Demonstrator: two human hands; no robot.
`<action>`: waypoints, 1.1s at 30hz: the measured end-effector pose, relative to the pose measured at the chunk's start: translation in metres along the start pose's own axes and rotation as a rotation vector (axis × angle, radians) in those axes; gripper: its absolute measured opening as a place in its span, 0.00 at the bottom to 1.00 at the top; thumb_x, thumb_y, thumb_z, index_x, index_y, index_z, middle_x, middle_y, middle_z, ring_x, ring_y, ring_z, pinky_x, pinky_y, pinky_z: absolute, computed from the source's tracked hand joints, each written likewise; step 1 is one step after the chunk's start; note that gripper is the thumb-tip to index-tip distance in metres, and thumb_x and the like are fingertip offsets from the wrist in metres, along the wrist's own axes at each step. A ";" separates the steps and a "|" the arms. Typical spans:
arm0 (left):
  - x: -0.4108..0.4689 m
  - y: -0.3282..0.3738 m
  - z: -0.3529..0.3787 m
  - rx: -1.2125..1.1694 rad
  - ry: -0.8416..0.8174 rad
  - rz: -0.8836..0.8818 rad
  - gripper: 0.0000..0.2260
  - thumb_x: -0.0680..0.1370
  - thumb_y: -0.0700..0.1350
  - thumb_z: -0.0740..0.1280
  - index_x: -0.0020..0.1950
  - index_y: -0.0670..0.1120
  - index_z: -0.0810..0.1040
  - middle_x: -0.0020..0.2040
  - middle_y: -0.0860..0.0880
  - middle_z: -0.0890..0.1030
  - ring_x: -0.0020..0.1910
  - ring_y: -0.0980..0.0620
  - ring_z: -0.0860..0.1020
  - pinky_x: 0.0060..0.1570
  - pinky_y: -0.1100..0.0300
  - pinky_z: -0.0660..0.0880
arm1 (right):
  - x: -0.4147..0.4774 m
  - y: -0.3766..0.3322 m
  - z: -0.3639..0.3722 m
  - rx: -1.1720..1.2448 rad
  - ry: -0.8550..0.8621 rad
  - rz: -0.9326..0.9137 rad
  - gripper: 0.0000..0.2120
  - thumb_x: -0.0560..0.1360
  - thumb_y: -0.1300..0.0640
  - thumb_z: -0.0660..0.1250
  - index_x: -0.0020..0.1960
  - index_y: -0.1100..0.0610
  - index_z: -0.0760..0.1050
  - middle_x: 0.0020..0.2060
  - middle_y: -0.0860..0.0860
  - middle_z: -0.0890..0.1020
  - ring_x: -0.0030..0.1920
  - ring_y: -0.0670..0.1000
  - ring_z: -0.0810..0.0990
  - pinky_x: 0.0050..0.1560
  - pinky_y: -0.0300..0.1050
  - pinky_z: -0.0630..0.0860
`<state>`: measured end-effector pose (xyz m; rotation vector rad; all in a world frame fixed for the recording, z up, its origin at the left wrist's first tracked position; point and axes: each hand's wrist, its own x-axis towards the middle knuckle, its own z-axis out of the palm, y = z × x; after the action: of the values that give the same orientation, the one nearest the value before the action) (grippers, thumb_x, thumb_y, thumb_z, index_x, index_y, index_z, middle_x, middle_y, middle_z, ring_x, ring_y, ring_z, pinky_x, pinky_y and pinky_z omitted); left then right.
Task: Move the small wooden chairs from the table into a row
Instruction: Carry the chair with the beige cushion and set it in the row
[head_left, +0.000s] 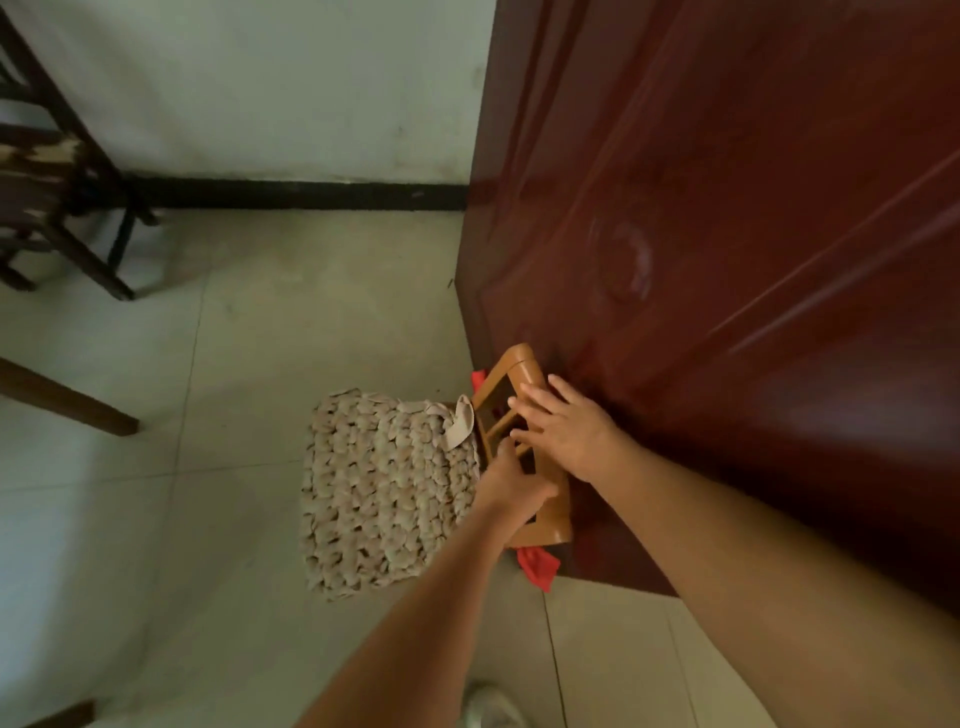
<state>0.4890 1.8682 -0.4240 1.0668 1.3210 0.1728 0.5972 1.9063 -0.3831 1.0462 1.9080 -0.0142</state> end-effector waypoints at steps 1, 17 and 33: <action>0.009 -0.003 0.010 -0.002 -0.007 -0.033 0.40 0.70 0.42 0.69 0.77 0.50 0.51 0.70 0.45 0.71 0.58 0.49 0.75 0.42 0.63 0.72 | 0.007 0.001 0.005 -0.057 -0.013 -0.028 0.31 0.79 0.48 0.58 0.78 0.47 0.49 0.78 0.53 0.40 0.77 0.57 0.35 0.74 0.60 0.37; -0.039 -0.026 0.022 0.315 0.467 -0.001 0.17 0.74 0.39 0.61 0.63 0.42 0.65 0.58 0.43 0.77 0.56 0.42 0.78 0.51 0.49 0.75 | 0.012 -0.032 -0.029 -0.410 0.350 -0.242 0.20 0.81 0.56 0.53 0.72 0.60 0.64 0.73 0.61 0.66 0.74 0.64 0.59 0.72 0.65 0.52; -0.345 -0.095 -0.153 0.827 0.422 0.016 0.13 0.78 0.50 0.59 0.60 0.49 0.75 0.50 0.47 0.80 0.46 0.46 0.77 0.48 0.52 0.73 | -0.140 -0.190 -0.210 0.410 0.040 -0.766 0.07 0.70 0.49 0.63 0.46 0.38 0.71 0.40 0.43 0.79 0.38 0.44 0.78 0.38 0.41 0.75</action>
<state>0.2111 1.6733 -0.2323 1.8021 1.8276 -0.1702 0.3492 1.7782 -0.2360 0.5011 2.2882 -0.8501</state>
